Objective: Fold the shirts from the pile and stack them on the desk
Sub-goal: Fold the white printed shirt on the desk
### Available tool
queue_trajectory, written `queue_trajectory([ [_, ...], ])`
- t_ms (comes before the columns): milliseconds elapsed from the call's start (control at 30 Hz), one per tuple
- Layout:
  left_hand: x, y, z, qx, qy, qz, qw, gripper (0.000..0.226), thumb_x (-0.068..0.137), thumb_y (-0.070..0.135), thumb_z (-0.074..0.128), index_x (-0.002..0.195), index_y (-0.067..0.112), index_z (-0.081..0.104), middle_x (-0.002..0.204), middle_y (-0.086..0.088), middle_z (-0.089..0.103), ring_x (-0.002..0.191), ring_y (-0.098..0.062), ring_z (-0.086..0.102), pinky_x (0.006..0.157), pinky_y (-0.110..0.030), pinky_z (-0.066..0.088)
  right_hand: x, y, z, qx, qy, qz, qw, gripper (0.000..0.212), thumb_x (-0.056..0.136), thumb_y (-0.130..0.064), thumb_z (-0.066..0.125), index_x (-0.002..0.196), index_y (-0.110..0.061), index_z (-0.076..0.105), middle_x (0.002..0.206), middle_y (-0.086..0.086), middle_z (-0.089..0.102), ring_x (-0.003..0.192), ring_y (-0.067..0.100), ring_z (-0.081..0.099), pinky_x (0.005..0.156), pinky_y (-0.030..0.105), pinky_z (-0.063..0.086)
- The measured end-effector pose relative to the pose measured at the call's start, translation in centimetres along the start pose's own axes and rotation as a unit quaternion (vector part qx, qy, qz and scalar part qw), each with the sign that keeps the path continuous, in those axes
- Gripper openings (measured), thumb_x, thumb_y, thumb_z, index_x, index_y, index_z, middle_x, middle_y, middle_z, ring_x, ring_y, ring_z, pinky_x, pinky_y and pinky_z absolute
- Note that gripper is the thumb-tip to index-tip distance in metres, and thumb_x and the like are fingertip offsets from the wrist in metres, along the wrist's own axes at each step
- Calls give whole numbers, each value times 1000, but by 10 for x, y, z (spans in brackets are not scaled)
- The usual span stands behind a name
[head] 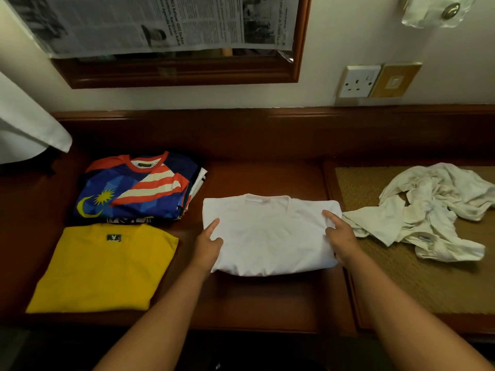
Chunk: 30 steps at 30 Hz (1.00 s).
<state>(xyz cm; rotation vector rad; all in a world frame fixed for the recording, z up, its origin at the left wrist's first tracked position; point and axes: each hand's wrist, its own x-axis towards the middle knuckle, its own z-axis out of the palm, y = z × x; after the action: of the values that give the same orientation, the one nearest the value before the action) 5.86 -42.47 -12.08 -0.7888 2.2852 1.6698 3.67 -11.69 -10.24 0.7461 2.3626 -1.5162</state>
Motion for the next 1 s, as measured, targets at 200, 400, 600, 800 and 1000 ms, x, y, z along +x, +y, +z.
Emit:
queue_trajectory([
  [200,-31,-7,-28,-17,30,28,999,54,92,3,50,136,33,50,132,-3,56,92,-13,58,79,-34,56,-34,-9,5,30,-12,-30,999,54,94,-1,35,140,-26,49,135,4,43,109,38,51,95,47,47],
  [400,-58,-9,-54,-71,40,35,996,54,92,-6,44,139,19,49,132,-3,49,98,-16,54,73,-29,51,-62,-19,22,40,-27,-59,997,53,94,1,35,138,-25,49,150,9,33,120,30,45,91,34,38],
  [600,-67,-21,-94,-80,60,37,994,57,90,-8,44,139,18,49,131,-9,56,84,-27,59,59,-29,52,-84,-27,48,34,-51,-66,996,51,96,0,34,139,-24,49,152,7,29,132,30,34,104,40,35],
  [800,-61,-41,-151,-66,78,47,994,58,88,-8,44,139,19,50,131,-4,53,71,-6,51,61,-23,43,-109,-47,98,36,-56,-66,996,52,96,1,32,138,-23,51,153,7,28,132,31,33,105,43,36],
  [1000,-43,-62,-225,-42,83,42,995,56,89,-8,44,138,19,51,145,-5,44,70,-6,52,49,-13,43,-141,-74,166,41,-65,-55,996,54,95,2,32,138,-25,51,154,8,25,132,32,32,104,44,36],
])
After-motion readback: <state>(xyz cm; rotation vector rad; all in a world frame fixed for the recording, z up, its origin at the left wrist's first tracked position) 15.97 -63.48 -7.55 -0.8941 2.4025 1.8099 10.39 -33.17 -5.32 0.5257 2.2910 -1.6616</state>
